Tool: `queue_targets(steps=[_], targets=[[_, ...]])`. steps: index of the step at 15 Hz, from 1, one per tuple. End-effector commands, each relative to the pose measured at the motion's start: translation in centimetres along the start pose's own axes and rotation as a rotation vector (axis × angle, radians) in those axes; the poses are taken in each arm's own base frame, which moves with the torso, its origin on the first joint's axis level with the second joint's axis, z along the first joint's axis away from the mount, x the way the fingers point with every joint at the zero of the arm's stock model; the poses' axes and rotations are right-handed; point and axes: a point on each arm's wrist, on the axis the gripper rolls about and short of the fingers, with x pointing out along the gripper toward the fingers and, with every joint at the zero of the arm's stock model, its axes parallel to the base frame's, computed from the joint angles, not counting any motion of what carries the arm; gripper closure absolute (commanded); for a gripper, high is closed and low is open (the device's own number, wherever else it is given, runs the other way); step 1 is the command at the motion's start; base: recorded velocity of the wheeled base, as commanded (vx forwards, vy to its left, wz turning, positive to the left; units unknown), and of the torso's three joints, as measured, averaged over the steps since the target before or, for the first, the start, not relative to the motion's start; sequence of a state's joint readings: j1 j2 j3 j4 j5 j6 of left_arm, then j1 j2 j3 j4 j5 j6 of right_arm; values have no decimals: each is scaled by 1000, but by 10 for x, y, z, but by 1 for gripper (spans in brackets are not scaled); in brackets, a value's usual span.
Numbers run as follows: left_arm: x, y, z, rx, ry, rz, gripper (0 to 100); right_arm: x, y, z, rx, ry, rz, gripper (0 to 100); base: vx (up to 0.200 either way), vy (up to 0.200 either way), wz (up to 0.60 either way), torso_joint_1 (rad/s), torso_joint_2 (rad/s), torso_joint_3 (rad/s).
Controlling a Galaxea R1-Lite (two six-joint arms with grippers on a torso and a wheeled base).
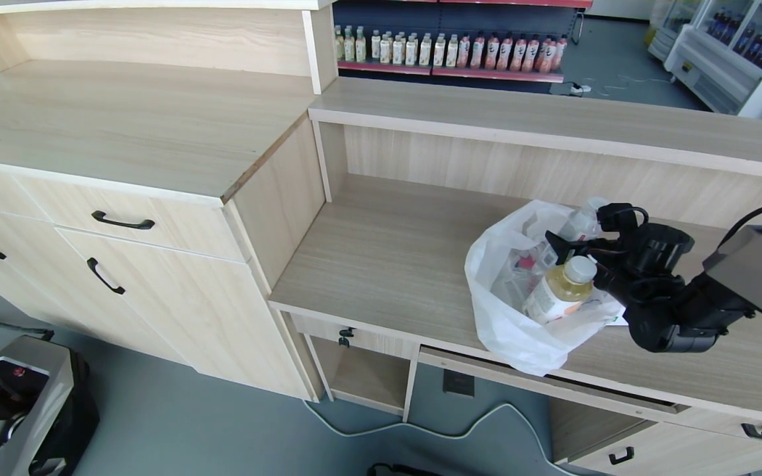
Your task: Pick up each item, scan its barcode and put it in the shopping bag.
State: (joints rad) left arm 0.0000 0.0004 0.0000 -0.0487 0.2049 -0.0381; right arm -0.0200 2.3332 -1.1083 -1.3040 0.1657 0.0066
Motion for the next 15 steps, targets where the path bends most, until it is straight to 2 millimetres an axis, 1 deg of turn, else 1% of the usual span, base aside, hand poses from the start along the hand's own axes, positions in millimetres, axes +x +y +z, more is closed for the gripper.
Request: queue_targets(steps=[1, 4, 6, 11, 15], targets=[[0, 0, 0, 0, -1, 1, 0, 2, -9, -4, -16, 1, -18, 100, 0, 0, 0, 0, 0, 0], [0, 0, 0, -1, -2, 1, 0, 1, -19, -10, -29, 14, -38, 100, 0, 0, 0, 0, 0, 0], [0, 0, 0, 0, -1, 1, 0, 0, -19, -13, -32, 23, -24, 100, 0, 0, 0, 0, 0, 0], [0, 0, 0, 0, -1, 1, 0, 1, -14, -17, -49, 33, -9, 100, 0, 0, 0, 0, 0, 0], [0, 0, 0, 0, -1, 1, 0, 4, -5, -16, -49, 25, 13, 100, 0, 0, 0, 0, 0, 0]])
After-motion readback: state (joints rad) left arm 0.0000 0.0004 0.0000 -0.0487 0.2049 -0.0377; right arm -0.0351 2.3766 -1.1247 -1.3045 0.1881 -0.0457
